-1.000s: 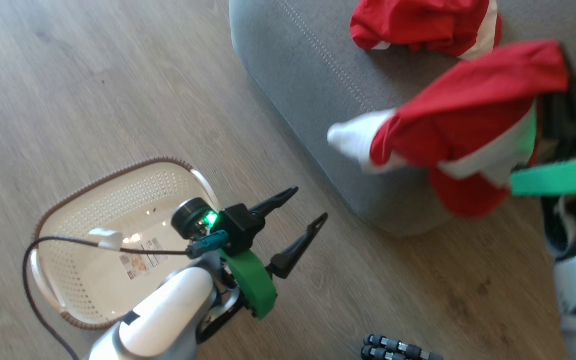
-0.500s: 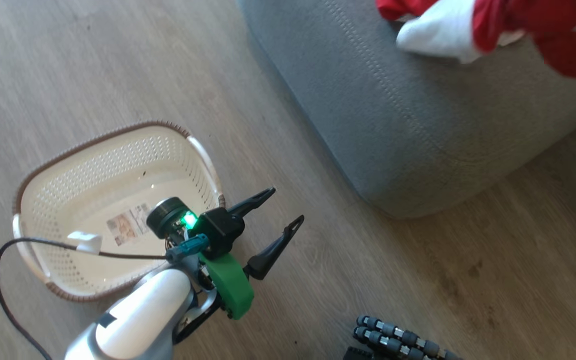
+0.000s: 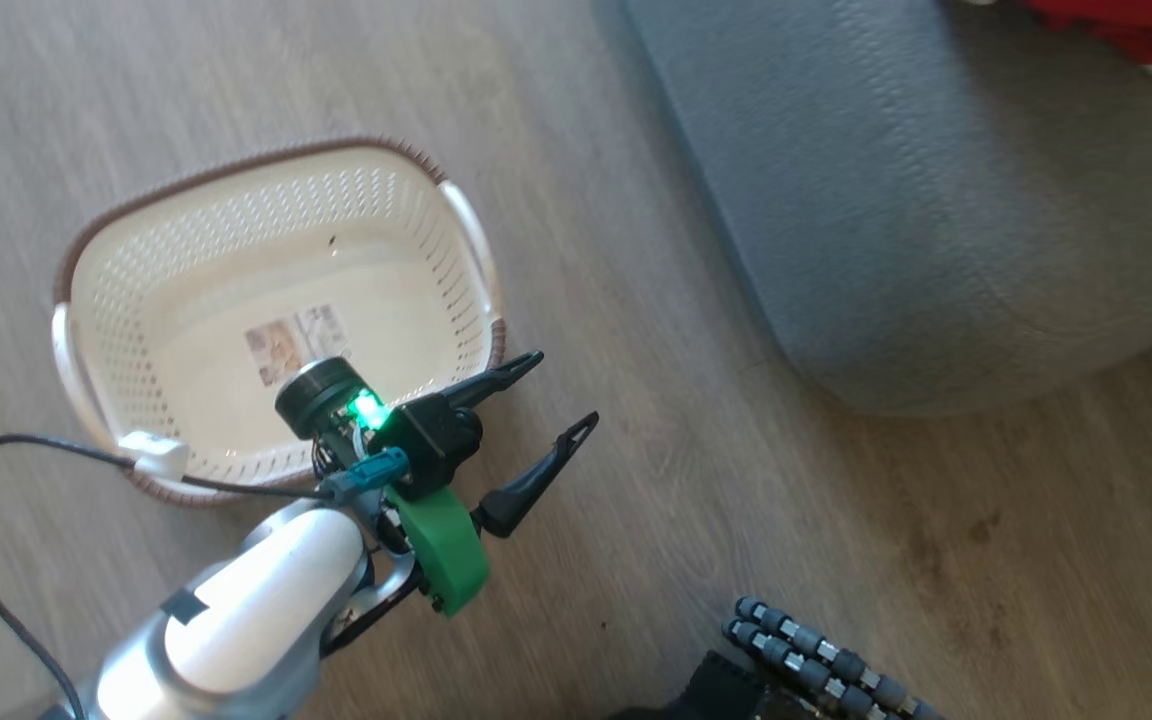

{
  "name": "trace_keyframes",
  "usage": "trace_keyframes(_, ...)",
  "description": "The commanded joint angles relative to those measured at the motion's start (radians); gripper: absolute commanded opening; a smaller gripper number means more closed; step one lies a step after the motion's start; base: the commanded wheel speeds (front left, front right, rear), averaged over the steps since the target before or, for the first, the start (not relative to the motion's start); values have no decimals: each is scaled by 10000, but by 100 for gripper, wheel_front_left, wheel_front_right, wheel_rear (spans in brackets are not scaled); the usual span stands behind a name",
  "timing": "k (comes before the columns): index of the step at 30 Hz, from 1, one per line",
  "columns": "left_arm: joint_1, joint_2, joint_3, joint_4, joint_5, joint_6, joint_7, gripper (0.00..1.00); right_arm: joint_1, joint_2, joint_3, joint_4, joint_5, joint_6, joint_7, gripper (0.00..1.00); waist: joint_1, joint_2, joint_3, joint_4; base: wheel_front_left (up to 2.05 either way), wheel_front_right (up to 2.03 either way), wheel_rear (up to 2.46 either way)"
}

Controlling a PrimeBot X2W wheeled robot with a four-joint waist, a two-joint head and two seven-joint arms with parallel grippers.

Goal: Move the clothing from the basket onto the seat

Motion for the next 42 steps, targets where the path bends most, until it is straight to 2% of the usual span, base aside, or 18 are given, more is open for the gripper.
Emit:
trace_keyframes(1, -389, 221, 129, -397, -17, -15, -124, 100, -430, -263, -556, -111, -260, -4, 165, 0, -1, 0, 522, 487, 0, 0, 0)
trace_keyframes(2, -389, 221, 129, -397, -17, -15, -124, 100, -430, -263, -556, -111, -260, -4, 165, 0, -1, 0, 522, 487, 0, 0, 0)
trace_keyframes(8, -704, 405, -36, -741, 24, -15, -124, 100, -443, 281, -2569, 111, -1499, -4, 547, 0, -1, 0, 1134, 1033, 0, 0, 0)
trace_keyframes(13, -876, 555, -136, -975, 57, -15, -124, 100, -89, 1311, -3678, 218, -2341, -4, 530, 0, -1, 0, 1503, 1347, 0, 0, 0)
trace_keyframes(14, -885, 596, -121, -1013, 60, -15, -124, 100, 5, 1670, -3924, 512, -2515, -4, 389, 0, -1, 0, 1608, 1415, 0, 0, 0)
trace_keyframes(16, -881, 641, -108, -1035, 74, -15, -124, 100, 23, 1916, -4160, 956, -2587, -4, 255, 0, -1, 0, 1687, 1452, 0, 0, 0)
trace_keyframes(21, -870, 665, -83, -1048, 115, -15, -124, 100, 222, 2133, -4399, 2380, -2563, -4, -441, 0, -1, 0, 1728, 1467, 0, 0, 0)
trace_keyframes(22, -877, 643, -89, -1057, 120, -15, -124, 100, 287, 2106, -4454, 2661, -2511, -4, -698, 39, -1, 0, 1686, 1468, 0, 0, 0)
trace_keyframes(23, -879, 615, -97, -1067, 125, -15, -124, 100, 396, 2041, -4391, 2976, -2508, -4, -959, 92, -1, 0, 1628, 1462, 0, 0, 0)
trace_keyframes(24, -874, 585, -103, -1074, 123, -15, -124, 100, 487, 1960, -4416, 3286, -2442, -4, -1207, 100, -1, 0, 1569, 1453, 0, 0, 0)
trace_keyframes(28, -839, 473, -134, -1049, 111, -15, -124, 100, 858, 1529, -4238, 4585, -2157, -4, -2138, 100, -1, 0, 1264, 1367, 0, 0, 0)
trace_keyframes(33, -743, 222, -130, -915, 43, -15, -124, 100, 1364, 1033, -3276, 5800, -1439, -4, -2651, 100, -1, 0, 727, 1305, 0, 0, 0)
trace_keyframes(38, -609, -84, -90, -769, -32, -15, -124, 100, 2348, 823, -2010, 5228, -88, -4, -2677, 100, -1, 0, 130, 1383, 0, 0, 0)
trace_keyframes(42, -435, -334, 80, -641, -71, -15, -124, 100, 3512, 897, -873, 4328, 1159, -4, -2679, 100, -1, 0, -343, 1499, 0, 0, 0)
